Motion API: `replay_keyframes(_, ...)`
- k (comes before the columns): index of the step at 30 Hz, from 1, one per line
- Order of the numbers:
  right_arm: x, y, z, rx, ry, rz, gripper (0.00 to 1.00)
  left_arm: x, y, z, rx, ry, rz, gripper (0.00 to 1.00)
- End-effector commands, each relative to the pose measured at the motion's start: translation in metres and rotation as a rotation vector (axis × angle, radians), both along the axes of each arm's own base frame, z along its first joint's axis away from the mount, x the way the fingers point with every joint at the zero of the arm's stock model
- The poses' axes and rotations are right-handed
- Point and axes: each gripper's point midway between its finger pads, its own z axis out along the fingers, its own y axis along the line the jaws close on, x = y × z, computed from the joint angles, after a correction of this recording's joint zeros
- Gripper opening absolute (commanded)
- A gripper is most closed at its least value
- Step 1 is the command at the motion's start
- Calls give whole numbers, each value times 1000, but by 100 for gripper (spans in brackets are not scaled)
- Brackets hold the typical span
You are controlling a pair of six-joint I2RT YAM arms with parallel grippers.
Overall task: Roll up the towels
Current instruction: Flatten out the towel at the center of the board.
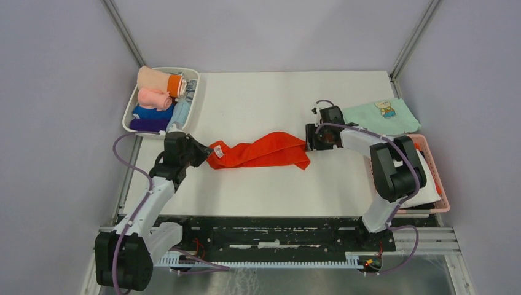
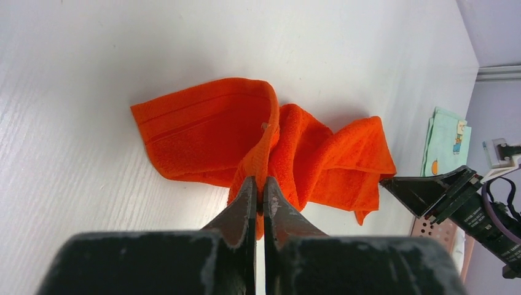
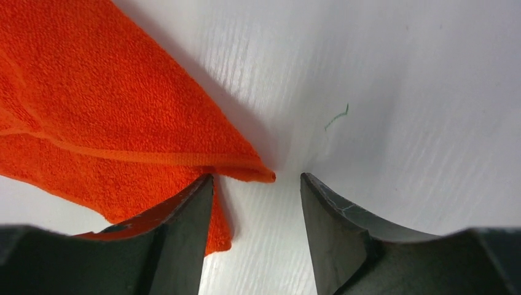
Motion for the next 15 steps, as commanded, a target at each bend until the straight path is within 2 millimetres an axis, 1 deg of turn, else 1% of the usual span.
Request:
replay_keyframes(1,24,13,1,34,-74,70,61,13,8,17,64,-47,1,3)
replay_keyframes(5,28,20,-5,46,-40,102,55,16,12,18,84,-38,17,3)
replay_keyframes(8,24,25,-9,65,-8,129,42,18,14,19,90,-30,31,3)
replay_keyframes(11,22,26,-9,71,5,133,22,22,18,22,102,-16,56,3)
replay_keyframes(13,29,22,1,51,-20,122,10,30,21,30,109,-14,71,3)
replay_keyframes(15,39,13,19,-14,-54,121,3,41,25,45,125,-25,86,3)
